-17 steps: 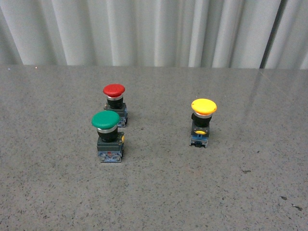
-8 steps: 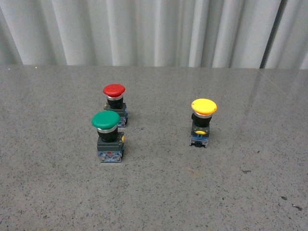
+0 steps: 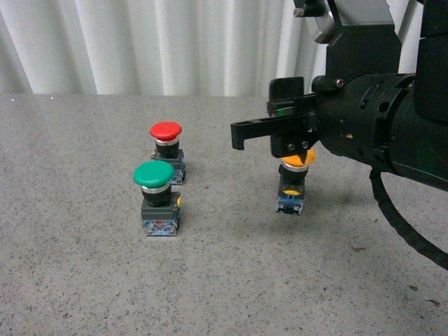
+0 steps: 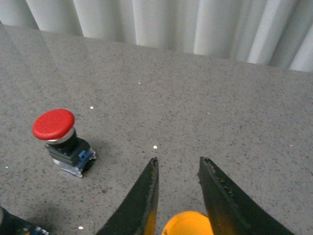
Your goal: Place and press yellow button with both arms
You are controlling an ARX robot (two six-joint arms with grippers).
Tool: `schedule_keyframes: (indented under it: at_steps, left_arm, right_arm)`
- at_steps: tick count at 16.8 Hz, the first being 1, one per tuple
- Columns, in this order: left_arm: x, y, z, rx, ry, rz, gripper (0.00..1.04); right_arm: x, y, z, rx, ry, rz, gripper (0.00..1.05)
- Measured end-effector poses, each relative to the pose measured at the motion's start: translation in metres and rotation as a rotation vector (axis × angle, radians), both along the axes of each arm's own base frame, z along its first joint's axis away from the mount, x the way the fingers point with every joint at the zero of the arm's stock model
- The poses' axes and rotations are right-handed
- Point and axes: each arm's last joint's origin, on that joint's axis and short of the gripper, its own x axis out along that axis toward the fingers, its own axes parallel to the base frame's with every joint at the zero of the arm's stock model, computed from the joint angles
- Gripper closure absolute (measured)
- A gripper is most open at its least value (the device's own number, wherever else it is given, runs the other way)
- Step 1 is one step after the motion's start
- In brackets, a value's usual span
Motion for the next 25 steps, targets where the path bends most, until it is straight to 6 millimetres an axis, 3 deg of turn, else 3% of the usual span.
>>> schedule_keyframes:
  at_steps: [1,6,25]
  left_arm:
    - [0.000,0.000,0.000,0.000,0.000,0.000,0.07]
    - [0.000,0.000,0.000,0.000,0.000,0.000,0.07]
    - [0.000,0.000,0.000,0.000,0.000,0.000,0.07]
  right_arm:
    - [0.001,-0.003,-0.001,-0.007,0.010,-0.009,0.88]
    - [0.001,-0.003,-0.002,-0.010,0.012,-0.001,1.03]
    - [0.007,-0.001,-0.028,-0.034,0.074,0.013,1.03]
